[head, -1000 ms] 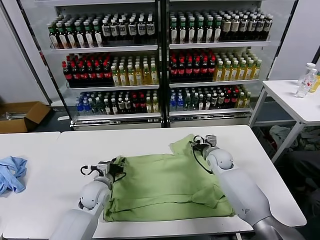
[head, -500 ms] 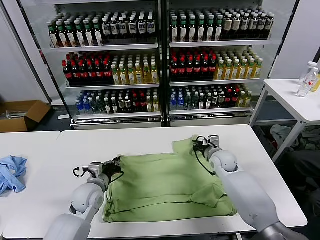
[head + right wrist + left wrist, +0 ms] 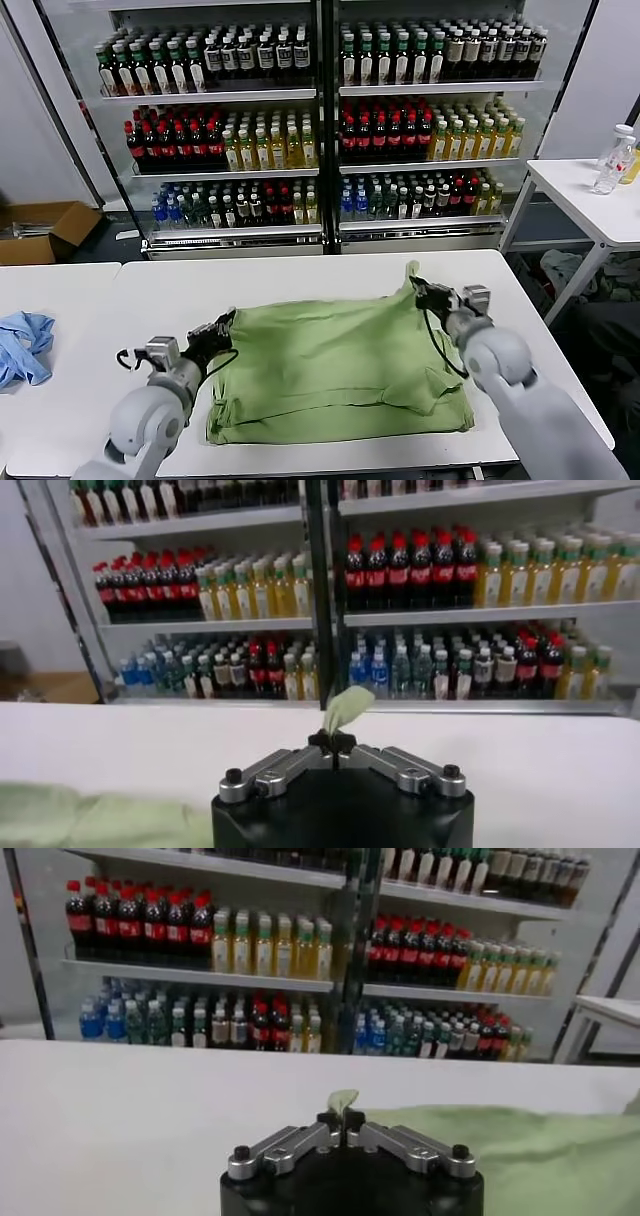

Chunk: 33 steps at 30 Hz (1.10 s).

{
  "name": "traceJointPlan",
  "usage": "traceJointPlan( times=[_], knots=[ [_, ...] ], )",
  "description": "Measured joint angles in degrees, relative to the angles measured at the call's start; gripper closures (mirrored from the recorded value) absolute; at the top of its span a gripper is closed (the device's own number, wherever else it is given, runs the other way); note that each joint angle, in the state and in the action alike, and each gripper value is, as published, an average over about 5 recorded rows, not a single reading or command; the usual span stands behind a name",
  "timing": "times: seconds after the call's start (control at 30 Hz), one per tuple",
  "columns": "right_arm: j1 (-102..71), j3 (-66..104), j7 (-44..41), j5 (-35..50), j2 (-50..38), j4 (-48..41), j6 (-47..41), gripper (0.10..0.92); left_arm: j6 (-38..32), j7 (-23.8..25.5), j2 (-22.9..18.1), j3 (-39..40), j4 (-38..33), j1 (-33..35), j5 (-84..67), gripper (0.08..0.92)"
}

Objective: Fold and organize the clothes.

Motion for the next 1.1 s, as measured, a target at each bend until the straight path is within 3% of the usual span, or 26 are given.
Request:
traceJointPlan(
  times=[0.27,0.43,0.7,1.1],
  knots=[
    [-12.2,6.2,0.0,-2.5,0.3,6.3,-1.1,0.920,1.3,2.1,1.4,-1.3,-2.0,5.5,1.4,0.913],
    [-16.5,7.1,-0.2,-5.4,1.2,7.8,-2.1,0.838,1.6,4.2,1.3,-0.8,-2.8,8.1,5.7,0.876],
    [-21.9,8.6,-0.6,-9.6,2.5,11.2,-1.9,0.613,0.9,4.5,-1.0,-0.3,-5.2,12.0,14.6,0.651],
    [-27.9,9.6,-1.0,-14.2,4.9,14.3,-0.2,0.276,-4.8,-5.6,-9.9,1.8,-4.3,16.2,27.3,0.307]
  ],
)
